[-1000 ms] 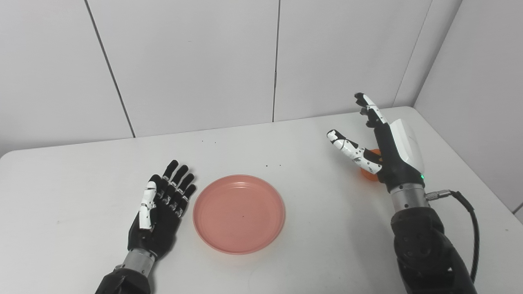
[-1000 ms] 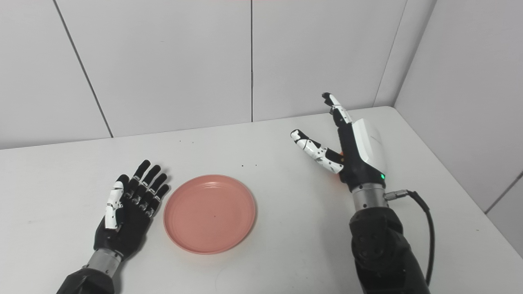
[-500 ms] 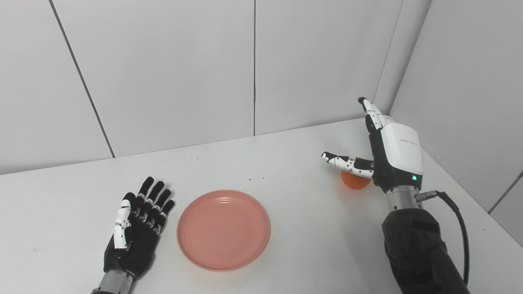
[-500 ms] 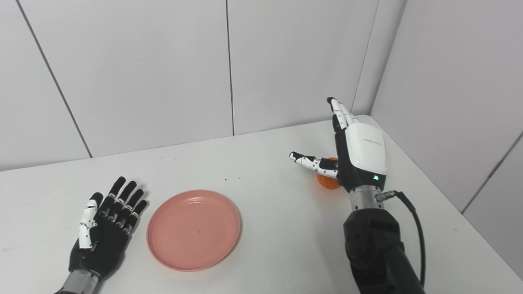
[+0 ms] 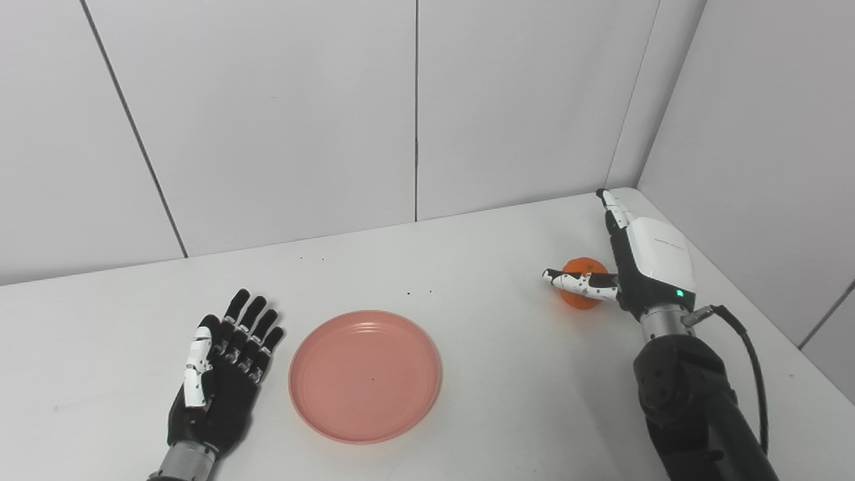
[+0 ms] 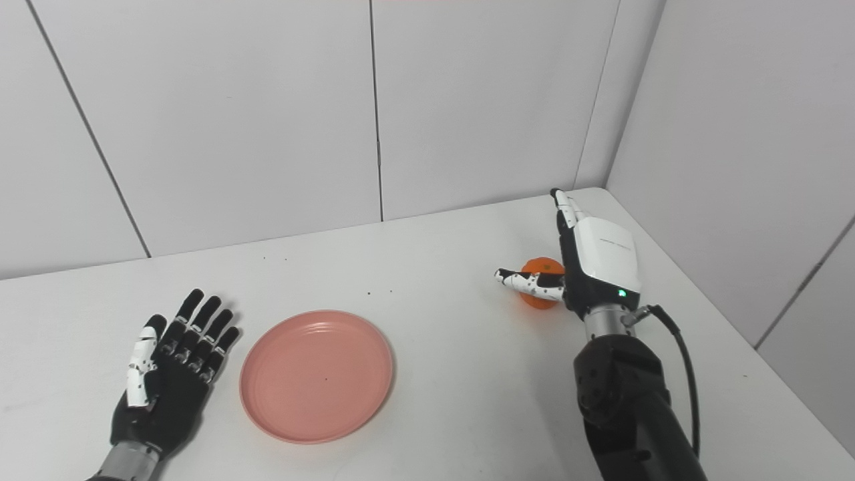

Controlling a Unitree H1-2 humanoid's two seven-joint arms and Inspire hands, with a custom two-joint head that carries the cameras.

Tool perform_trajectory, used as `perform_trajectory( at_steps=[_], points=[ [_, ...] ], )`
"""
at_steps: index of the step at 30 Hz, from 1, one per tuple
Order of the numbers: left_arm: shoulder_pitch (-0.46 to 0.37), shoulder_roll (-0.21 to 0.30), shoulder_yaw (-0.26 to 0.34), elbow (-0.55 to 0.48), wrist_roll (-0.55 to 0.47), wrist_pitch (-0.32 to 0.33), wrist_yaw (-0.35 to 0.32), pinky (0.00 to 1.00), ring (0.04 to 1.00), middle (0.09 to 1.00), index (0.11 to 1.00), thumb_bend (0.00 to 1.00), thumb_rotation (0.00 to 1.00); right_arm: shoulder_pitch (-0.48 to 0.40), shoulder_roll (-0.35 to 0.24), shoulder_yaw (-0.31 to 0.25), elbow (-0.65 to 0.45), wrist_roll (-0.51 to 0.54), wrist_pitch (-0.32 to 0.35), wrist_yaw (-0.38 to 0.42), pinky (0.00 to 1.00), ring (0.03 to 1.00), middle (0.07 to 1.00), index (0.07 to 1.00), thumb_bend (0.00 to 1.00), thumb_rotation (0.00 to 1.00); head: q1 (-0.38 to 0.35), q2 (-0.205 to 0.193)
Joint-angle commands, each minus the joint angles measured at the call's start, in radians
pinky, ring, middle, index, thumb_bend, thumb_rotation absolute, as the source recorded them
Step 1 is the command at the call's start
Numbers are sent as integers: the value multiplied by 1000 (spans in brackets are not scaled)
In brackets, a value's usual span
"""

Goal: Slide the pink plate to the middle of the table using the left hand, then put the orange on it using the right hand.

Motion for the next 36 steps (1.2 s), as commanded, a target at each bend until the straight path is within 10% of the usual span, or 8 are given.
perform_trajectory(
  at_steps=[1, 36],
  points=[
    [34, 18, 7, 45, 19, 50, 29, 1000, 990, 986, 983, 304, 1000, -44, -12, -22, 3, -14, 6, -1, 758, 883, 925, 950, 1000, 566, 1, 1],
    [29, 32, 11, 18, 0, 104, 47, 1000, 982, 982, 977, 309, 1000, -138, -26, -29, 263, 76, 6, 78, 697, 822, 882, 891, 995, 434, 3, 47]
  ],
)
